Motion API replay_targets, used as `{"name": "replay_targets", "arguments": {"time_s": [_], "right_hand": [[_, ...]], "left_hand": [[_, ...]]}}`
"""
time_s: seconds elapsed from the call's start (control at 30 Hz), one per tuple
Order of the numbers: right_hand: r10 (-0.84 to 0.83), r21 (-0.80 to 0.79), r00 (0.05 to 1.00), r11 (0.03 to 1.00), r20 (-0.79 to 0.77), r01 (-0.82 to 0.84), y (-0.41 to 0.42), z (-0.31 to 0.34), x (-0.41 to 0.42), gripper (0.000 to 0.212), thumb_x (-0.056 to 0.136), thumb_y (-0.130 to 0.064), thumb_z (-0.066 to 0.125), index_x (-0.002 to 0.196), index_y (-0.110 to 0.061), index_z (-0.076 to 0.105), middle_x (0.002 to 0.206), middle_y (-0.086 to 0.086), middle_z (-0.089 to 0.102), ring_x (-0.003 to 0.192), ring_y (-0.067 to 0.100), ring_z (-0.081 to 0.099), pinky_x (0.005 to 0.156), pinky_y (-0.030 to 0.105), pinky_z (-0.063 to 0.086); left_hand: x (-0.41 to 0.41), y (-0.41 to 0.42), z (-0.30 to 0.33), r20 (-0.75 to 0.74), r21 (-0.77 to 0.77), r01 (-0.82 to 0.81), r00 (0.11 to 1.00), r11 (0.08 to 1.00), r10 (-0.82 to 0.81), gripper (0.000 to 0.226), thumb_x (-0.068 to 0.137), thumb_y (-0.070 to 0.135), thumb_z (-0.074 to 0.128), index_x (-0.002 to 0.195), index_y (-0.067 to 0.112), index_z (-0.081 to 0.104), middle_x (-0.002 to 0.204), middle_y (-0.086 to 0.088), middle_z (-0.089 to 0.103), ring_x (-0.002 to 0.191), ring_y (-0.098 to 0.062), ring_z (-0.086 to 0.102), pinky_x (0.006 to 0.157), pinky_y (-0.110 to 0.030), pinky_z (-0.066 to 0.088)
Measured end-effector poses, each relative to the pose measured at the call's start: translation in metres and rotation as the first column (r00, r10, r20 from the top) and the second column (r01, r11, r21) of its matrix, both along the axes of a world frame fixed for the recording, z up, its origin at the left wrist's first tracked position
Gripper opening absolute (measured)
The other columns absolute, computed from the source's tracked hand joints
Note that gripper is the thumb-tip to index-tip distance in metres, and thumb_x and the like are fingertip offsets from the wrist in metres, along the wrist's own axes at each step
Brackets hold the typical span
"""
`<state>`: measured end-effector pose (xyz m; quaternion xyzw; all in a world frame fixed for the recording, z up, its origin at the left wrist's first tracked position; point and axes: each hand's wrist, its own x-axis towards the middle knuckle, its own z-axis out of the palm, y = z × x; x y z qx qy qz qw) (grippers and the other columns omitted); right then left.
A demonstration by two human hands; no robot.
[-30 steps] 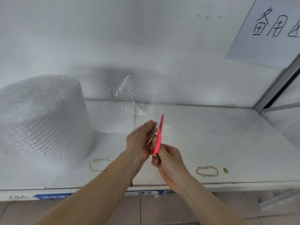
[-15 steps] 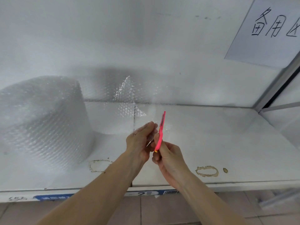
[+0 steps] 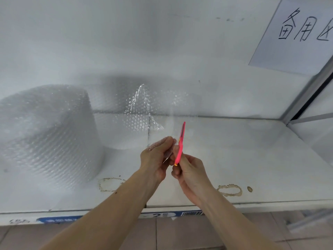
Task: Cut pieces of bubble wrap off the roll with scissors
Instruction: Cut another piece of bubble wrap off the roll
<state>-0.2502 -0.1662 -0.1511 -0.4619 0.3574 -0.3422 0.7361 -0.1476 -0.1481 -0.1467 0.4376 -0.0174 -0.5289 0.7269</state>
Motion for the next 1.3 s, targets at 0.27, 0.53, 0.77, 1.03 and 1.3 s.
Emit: {"name": "replay_targets", "arguments": {"time_s": [0.27, 0.53, 0.77, 1.03, 1.3], "right_hand": [[-0.006, 0.003, 1.0, 1.0, 0.002, 0.006, -0.003, -0.001, 0.001, 0.041, 0.066, -0.048, 0.075, 0.066, -0.009, 0.065, 0.073, 0.014, 0.039, 0.051, 0.014, 0.033, 0.054, 0.027, 0.029], [-0.016, -0.004, 1.0, 1.0, 0.011, 0.016, -0.008, -0.001, 0.001, 0.036, 0.072, -0.041, 0.073, 0.068, -0.007, 0.064, 0.066, 0.01, 0.041, 0.05, 0.013, 0.033, 0.051, 0.024, 0.029], [-0.002, -0.042, 0.999, 0.999, -0.04, 0.0, -0.003, -0.006, 0.001, 0.037, 0.079, -0.04, 0.072, 0.075, -0.004, 0.064, 0.062, 0.004, 0.041, 0.052, 0.013, 0.032, 0.053, 0.025, 0.029], [0.029, -0.09, 0.998, 0.995, -0.063, -0.034, 0.001, -0.01, 0.003, 0.043, 0.071, -0.05, 0.071, 0.064, -0.01, 0.058, 0.055, 0.0, 0.034, 0.054, 0.013, 0.03, 0.055, 0.025, 0.029], [0.019, -0.13, 0.999, 0.991, -0.049, -0.025, 0.0, -0.013, 0.006, 0.045, 0.072, -0.05, 0.07, 0.07, -0.006, 0.062, 0.059, 0.005, 0.041, 0.054, 0.014, 0.033, 0.056, 0.026, 0.031]], "left_hand": [[0.001, 0.0, -0.001, 0.007, 0.009, 0.009, 1.0, 1.0, -0.009, 0.021, 0.075, 0.004, 0.077, 0.096, 0.006, 0.071, 0.077, -0.006, 0.075, 0.068, -0.014, 0.069, 0.063, -0.03, 0.053], [0.002, -0.003, -0.004, -0.005, 0.042, 0.012, 1.0, 0.999, -0.012, 0.018, 0.075, 0.005, 0.077, 0.091, 0.007, 0.07, 0.077, -0.007, 0.074, 0.072, -0.017, 0.069, 0.066, -0.031, 0.054], [0.006, -0.01, 0.003, -0.078, 0.082, 0.117, 0.991, 0.99, -0.11, 0.066, 0.04, 0.04, 0.092, 0.093, 0.007, 0.07, 0.082, 0.001, 0.067, 0.082, -0.017, 0.062, 0.067, -0.033, 0.051], [0.006, -0.014, 0.002, -0.146, 0.058, 0.098, 0.985, 0.993, -0.089, 0.078, 0.021, 0.031, 0.094, 0.088, 0.009, 0.062, 0.077, 0.001, 0.052, 0.063, -0.018, 0.053, 0.061, -0.032, 0.048], [0.005, -0.017, 0.001, -0.159, 0.094, 0.097, 0.984, 0.991, -0.081, 0.036, 0.056, 0.024, 0.088, 0.066, 0.01, 0.057, 0.058, 0.002, 0.047, 0.043, -0.014, 0.047, 0.051, -0.029, 0.04]]}}
